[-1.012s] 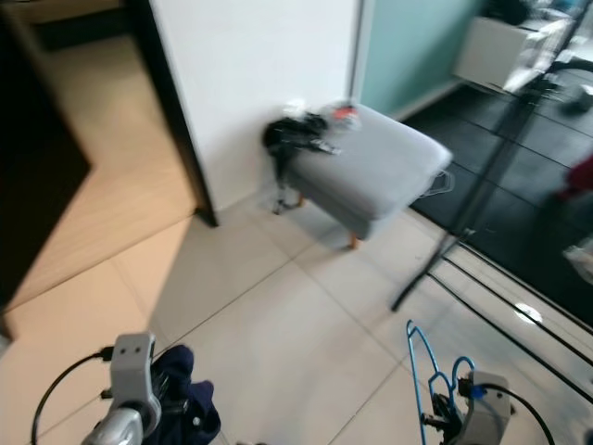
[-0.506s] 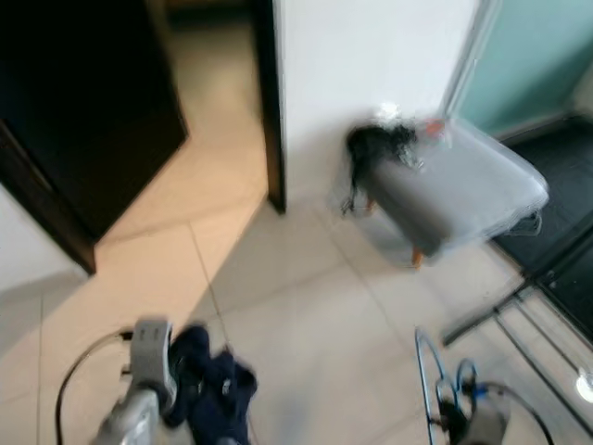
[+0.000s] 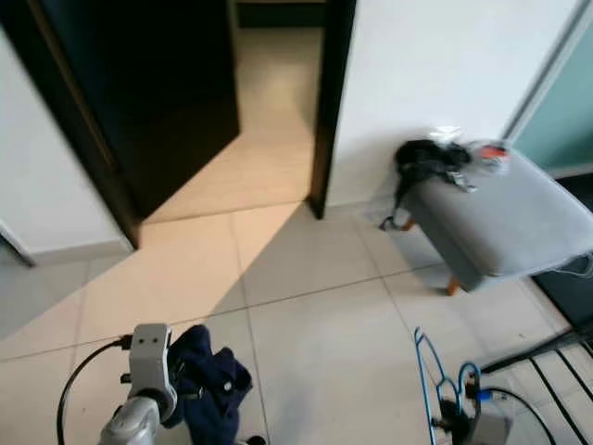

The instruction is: Hang hanger

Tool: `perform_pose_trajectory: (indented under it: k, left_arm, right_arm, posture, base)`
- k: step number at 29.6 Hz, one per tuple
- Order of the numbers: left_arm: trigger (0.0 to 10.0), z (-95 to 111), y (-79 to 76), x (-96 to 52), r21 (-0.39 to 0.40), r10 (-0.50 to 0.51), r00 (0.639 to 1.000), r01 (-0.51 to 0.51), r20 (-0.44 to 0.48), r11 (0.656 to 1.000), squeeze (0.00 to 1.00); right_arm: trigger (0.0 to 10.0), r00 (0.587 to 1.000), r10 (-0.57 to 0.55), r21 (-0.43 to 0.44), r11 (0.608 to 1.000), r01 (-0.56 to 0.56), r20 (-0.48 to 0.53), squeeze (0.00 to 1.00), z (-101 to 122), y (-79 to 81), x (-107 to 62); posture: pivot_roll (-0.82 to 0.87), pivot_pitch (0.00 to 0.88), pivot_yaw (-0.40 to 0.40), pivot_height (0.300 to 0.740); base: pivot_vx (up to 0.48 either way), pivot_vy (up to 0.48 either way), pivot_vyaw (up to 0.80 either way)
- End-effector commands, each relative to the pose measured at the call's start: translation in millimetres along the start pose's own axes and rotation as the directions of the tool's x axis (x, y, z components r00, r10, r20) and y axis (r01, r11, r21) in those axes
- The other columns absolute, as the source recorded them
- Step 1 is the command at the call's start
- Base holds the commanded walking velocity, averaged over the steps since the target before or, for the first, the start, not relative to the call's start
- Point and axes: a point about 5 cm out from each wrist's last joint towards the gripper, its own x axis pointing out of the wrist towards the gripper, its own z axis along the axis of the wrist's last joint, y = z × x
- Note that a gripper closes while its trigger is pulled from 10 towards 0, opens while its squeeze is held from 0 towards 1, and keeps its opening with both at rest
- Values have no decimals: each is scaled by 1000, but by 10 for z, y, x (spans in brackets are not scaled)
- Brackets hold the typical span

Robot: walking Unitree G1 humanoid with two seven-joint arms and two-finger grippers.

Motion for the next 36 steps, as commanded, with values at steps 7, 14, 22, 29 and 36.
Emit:
perform_pose_trajectory:
  k: [7,14,22,29,36]
  left_arm:
    - [10000,-92,37,-29,7,-14,1000,15,-13,1000,0]
    - [10000,-53,77,-73,19,-32,999,32,14,999,0]
    - [10000,-20,108,-79,25,-45,999,44,29,999,0]
    - [10000,1,195,-88,27,-45,999,44,26,999,0]
    - [10000,11,200,-103,25,-50,998,49,27,998,0]
  right_arm:
    - [10000,1000,-20,8,1000,20,8,0,-92,-21,-57]
    - [10000,1000,-3,0,1000,3,15,0,-175,26,-101]
    - [10000,1000,-5,-8,1000,5,27,0,-192,62,-96]
    - [10000,999,-4,-17,1000,5,50,0,-208,137,-84]
    - [10000,998,-7,-23,1000,8,60,0,-202,140,-88]
  posture:
    - [31,163,-81,740]
    - [41,156,-54,740]
    - [48,136,-27,740]
    - [31,139,13,740]
    - [35,156,16,740]
  base:
    - [0,0,709]
    - [0,0,707]
    - [0,0,709]
    - [0,0,711]
    - [0,0,709]
